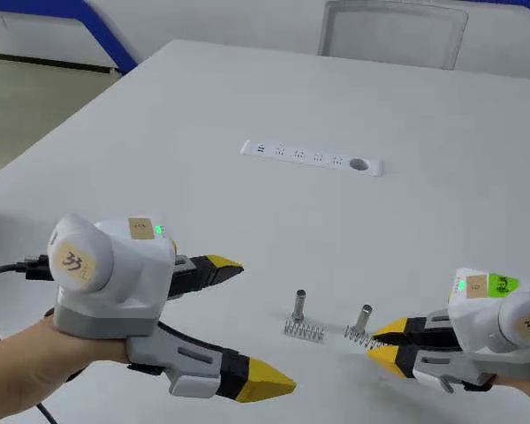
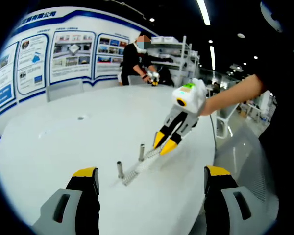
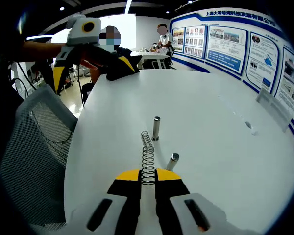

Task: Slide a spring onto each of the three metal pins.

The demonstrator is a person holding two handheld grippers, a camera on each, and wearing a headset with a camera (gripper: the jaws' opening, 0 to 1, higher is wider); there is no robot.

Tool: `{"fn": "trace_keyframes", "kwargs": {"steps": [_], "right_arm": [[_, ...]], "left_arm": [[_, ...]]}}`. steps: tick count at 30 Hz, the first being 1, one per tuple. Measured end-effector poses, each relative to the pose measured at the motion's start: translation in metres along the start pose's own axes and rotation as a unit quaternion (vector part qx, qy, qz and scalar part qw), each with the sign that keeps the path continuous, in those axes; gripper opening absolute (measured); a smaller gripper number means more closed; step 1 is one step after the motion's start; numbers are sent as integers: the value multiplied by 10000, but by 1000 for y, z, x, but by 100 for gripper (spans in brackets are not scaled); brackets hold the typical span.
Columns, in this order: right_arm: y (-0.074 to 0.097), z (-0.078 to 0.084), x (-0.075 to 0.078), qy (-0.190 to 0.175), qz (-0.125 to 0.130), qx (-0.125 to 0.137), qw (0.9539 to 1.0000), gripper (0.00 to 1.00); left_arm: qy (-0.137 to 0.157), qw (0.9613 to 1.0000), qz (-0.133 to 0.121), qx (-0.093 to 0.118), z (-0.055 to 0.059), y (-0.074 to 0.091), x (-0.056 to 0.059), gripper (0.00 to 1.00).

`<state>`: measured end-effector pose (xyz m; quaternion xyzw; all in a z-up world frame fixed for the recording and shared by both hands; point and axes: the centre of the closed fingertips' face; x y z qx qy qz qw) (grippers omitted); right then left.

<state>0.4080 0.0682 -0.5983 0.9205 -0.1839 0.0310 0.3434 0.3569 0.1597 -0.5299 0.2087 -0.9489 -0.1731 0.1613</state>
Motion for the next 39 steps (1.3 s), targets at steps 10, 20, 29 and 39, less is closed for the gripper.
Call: {"fn": "trace_keyframes", "kwargs": {"steps": [10,20,29,39], "right_arm": [[42,-44,-1,573,-263,342,9974,11],[56,-61,-27,884,-580,485,9932,11],[60,-70,-51,1087,-890,540,9886,11],[59,-73,-59,1212,-984,569,9861,11]], "left_arm": [[-263,9993,212,128,-21,-23,5,81],[-566,9972,474,64,-30,-45,18,75],[-618,9953,741,-16,-25,-52,31,65],[-612,9928,1025,84,-29,-54,45,44]]}}
Point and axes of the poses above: the centre of the closed fingertips' face, and the gripper's own axes: y roughly backward along the fingers, x roughly to its right, z roughly out of its underside, and after that the axes turned 13 degrees about z, right-handed
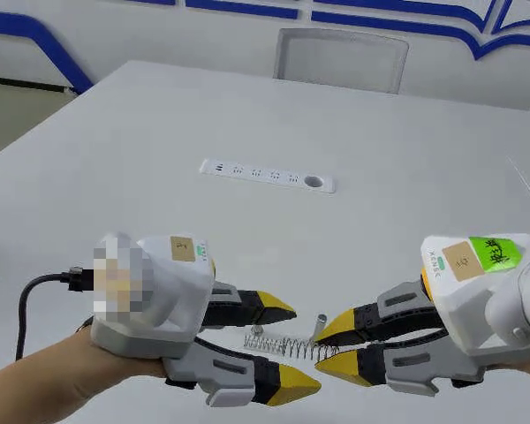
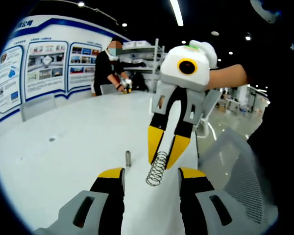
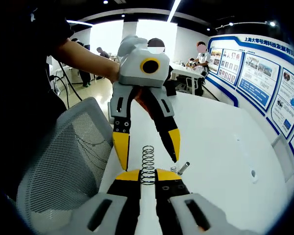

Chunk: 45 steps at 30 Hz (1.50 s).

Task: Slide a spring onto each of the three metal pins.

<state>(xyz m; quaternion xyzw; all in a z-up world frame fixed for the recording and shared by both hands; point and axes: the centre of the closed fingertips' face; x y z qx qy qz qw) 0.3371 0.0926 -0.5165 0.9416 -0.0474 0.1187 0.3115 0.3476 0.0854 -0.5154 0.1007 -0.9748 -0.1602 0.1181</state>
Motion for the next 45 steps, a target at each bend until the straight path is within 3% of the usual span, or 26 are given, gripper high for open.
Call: {"fn": "trace_keyframes", "kwargs": {"steps": [15,27,31,33,40,45], "right_arm": [[1,-1,-3,8,-77,28,10000,11],[2,-4,-1,-7,-38,36,10000,11],[2,-4,3,44,27,-2,10000,12],[3,-4,4,49,39,-3,10000,12],[3,3,1,97,-48,-124,9999,15],[4,4,4,15,-9,-64,10000,12]], "left_arm": [[69,9998,165,62,0,0,7,18],[32,9998,186,21,-1,2,7,12],[-70,9996,201,211,-10,3,8,10],[-206,9996,164,125,-9,3,7,10],[-265,9993,238,108,-9,3,9,10],[-296,9992,274,48,-8,4,10,10]]}}
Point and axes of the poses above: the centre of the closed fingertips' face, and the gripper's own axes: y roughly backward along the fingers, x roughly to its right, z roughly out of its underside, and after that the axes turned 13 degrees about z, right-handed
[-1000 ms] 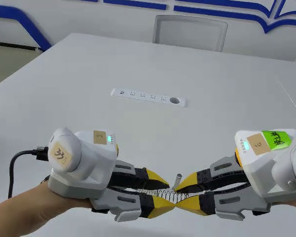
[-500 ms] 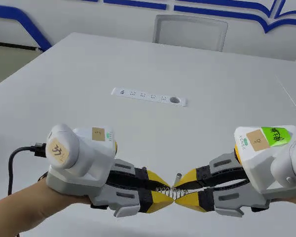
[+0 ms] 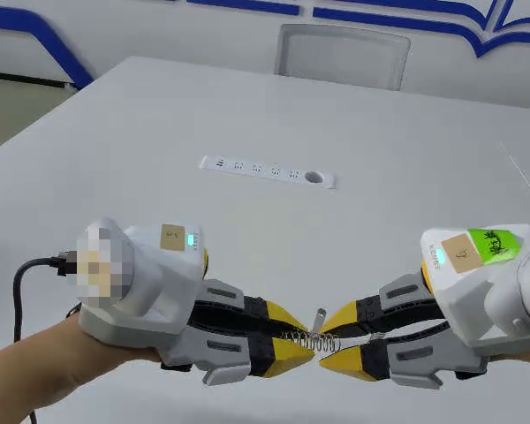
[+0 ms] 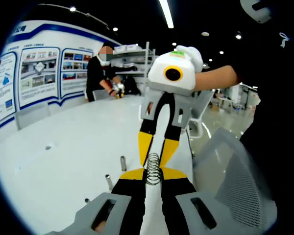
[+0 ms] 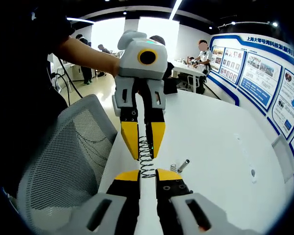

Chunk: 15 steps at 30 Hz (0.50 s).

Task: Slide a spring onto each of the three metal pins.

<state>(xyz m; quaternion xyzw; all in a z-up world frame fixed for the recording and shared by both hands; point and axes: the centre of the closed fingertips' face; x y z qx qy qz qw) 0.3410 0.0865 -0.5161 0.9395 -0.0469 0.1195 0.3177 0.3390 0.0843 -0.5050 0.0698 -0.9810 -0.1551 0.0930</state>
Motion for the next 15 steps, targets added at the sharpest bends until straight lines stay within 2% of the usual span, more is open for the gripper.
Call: {"fn": "trace_keyframes", "kwargs": {"steps": [6,15], "right_arm": [[3,-6,0,-110,-77,107,9999,12],[10,-16,3,-169,-154,243,9994,11]], "left_arm": [[-21,10000,34,47,-2,2,0,10],[-139,9998,47,-111,-1,0,-1,10]]}}
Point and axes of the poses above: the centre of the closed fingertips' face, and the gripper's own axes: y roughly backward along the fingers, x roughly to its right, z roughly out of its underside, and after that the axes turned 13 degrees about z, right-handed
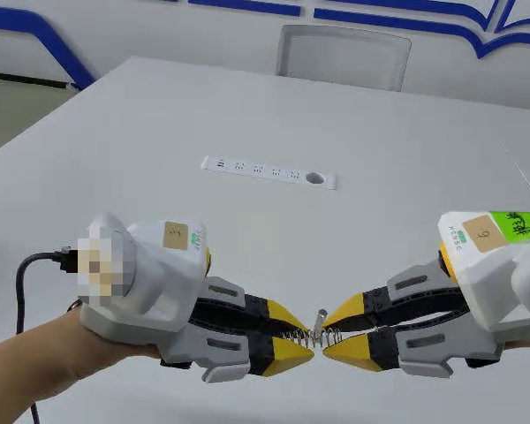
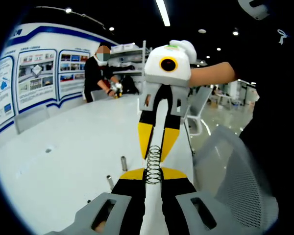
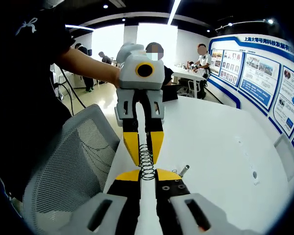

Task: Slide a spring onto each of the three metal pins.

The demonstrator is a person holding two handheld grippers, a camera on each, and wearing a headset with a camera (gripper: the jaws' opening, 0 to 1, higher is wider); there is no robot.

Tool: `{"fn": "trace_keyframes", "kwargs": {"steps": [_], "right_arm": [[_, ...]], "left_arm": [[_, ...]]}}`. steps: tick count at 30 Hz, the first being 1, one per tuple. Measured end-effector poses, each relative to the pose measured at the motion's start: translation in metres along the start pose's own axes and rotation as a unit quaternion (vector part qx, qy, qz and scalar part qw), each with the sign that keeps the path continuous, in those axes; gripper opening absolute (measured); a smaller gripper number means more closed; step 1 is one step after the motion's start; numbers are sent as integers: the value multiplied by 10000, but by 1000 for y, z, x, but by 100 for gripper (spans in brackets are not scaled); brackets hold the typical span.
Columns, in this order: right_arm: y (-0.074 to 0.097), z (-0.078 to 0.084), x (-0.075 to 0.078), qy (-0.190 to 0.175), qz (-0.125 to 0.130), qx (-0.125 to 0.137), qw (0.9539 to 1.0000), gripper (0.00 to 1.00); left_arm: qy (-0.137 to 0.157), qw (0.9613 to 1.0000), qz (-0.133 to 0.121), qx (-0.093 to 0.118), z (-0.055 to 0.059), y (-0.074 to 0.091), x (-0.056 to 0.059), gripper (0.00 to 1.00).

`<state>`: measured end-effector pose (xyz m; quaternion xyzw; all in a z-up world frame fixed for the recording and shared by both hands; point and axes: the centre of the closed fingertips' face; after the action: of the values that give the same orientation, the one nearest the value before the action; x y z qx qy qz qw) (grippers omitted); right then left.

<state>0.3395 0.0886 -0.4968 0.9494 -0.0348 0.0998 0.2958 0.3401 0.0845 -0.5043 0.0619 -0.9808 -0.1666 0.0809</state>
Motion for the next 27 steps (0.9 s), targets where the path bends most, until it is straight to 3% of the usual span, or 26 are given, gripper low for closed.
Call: {"fn": "trace_keyframes", "kwargs": {"steps": [12,21,27], "right_arm": [[-5,-10,0,-257,29,209,9994,11],[-4,-19,1,-434,45,410,9982,11],[-6,-36,0,-727,18,778,9943,11]], "left_arm": [[-94,9995,-165,-265,10,-1,-5,10],[-102,9995,-174,-232,8,1,-4,10],[-117,9995,-160,-242,7,-3,-4,10]]}}
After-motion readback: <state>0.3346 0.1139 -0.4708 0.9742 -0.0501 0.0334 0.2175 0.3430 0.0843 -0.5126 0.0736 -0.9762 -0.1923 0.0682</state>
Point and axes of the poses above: the centre of the closed fingertips' face, and the gripper's own axes: y roughly backward along the fingers, x roughly to its right, z roughly out of its underside, and after that the axes turned 13 degrees about z, right-handed
